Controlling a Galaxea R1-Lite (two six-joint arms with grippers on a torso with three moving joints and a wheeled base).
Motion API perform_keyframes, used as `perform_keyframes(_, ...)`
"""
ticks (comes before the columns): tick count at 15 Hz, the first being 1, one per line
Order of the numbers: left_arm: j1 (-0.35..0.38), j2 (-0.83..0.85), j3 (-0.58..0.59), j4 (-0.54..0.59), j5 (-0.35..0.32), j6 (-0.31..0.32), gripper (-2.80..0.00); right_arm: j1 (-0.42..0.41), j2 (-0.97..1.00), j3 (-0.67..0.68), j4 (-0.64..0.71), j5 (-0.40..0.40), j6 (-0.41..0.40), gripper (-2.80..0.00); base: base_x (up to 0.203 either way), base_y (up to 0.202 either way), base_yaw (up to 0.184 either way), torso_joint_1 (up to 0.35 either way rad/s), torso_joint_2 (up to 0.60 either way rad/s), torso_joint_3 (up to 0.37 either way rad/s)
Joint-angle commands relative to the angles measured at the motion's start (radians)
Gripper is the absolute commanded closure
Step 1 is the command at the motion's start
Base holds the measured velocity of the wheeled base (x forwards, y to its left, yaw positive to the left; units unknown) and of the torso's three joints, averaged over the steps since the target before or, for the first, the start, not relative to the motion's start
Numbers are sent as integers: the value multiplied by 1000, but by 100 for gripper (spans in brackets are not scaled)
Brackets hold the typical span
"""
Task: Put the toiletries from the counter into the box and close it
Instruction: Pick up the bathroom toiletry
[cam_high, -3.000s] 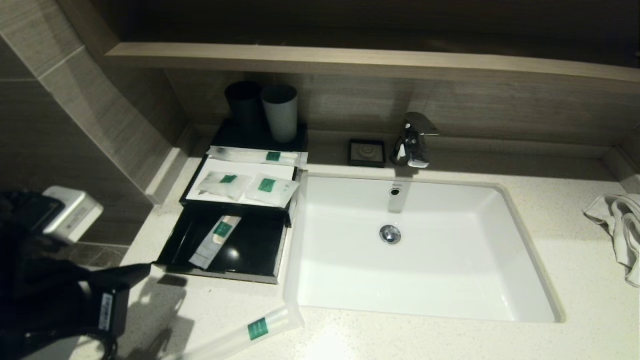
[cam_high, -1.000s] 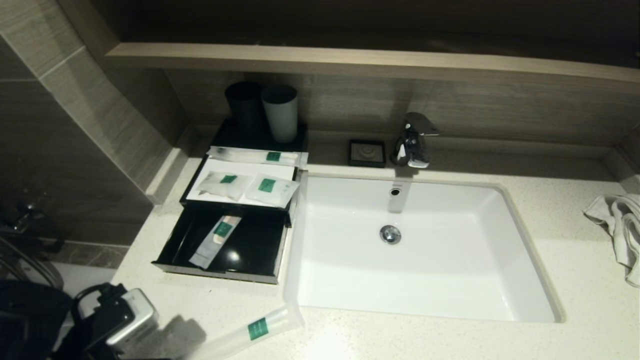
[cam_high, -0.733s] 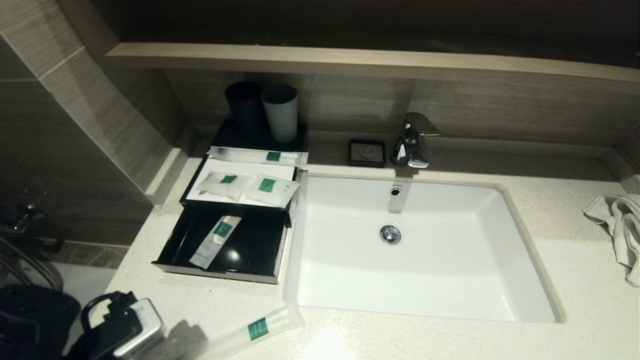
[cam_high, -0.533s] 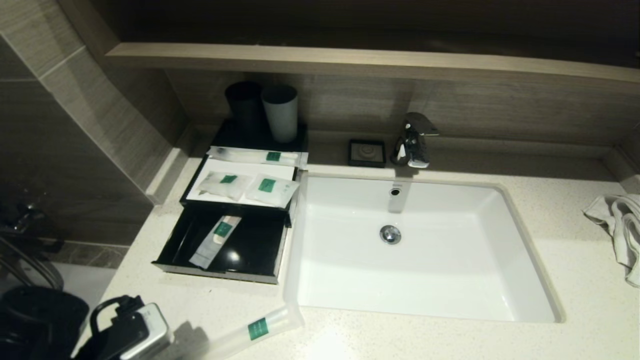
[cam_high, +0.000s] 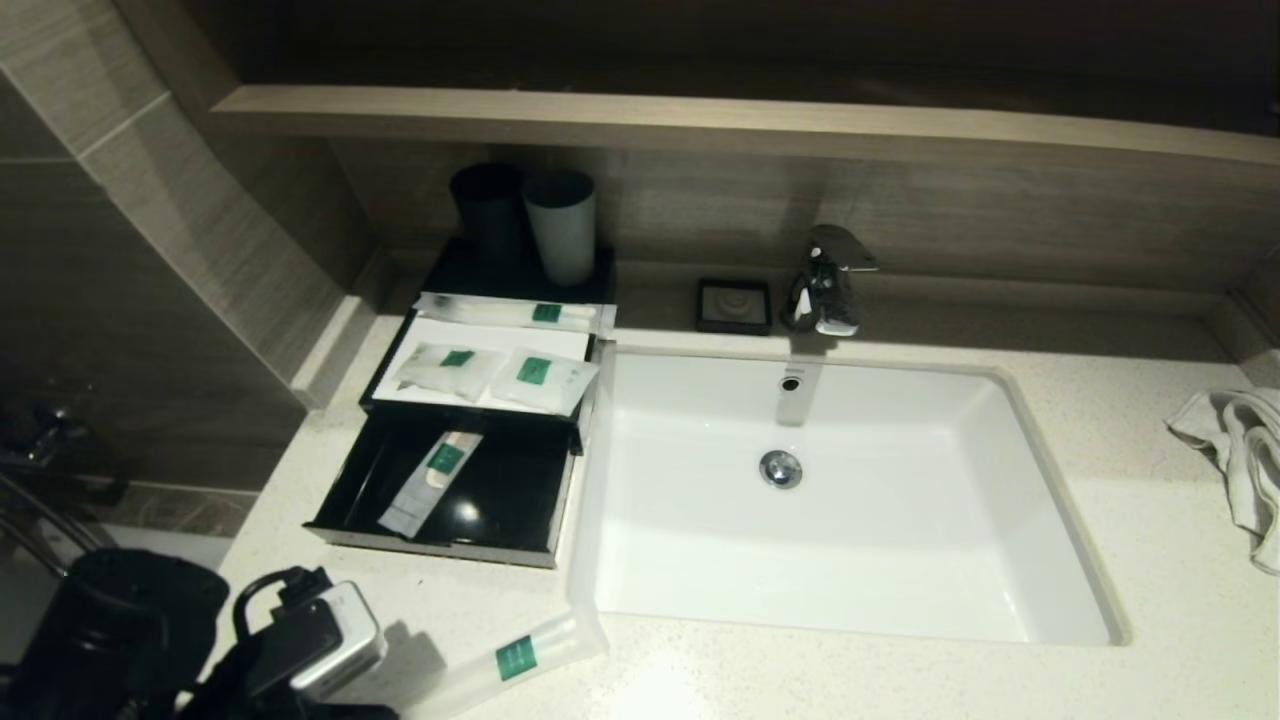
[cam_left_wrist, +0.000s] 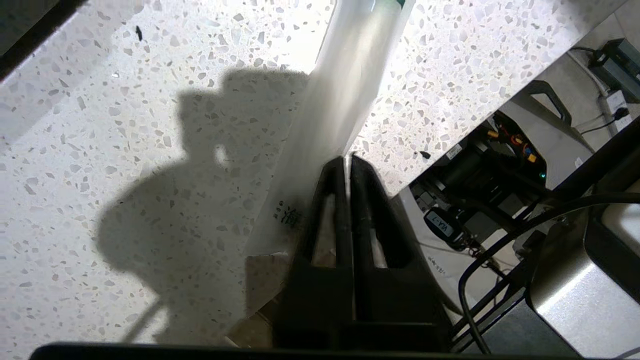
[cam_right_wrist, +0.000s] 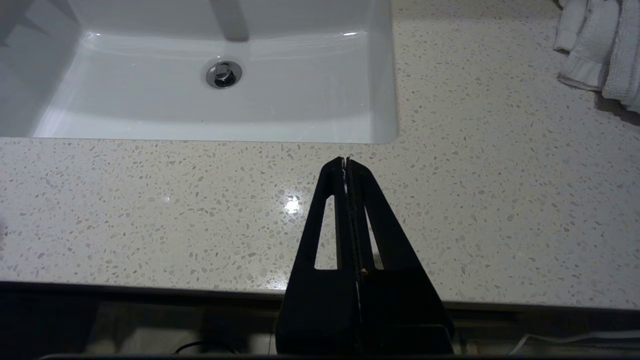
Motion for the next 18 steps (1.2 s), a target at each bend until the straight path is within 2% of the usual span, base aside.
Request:
perform_keyframes(1,5,18,-2,-2,-2,22,-280,0,2,0,0,0,0,0,0,0,0,0,0,0)
perform_keyframes(6,56,40,1,-22,-10,38,-280,0,2,0,0,0,0,0,0,0,0,0,0,0)
perform_keyframes(10,88,53,0,-29,-48,42,-280,0,2,0,0,0,0,0,0,0,0,0,0,0)
perform_keyframes(11,96,59,-1,-37,-67,48,-280,0,2,0,0,0,0,0,0,0,0,0,0,0)
perform_keyframes(18,130,66,49,-85,-70,120,-280,0,2,0,0,0,0,0,0,0,0,0,0,0)
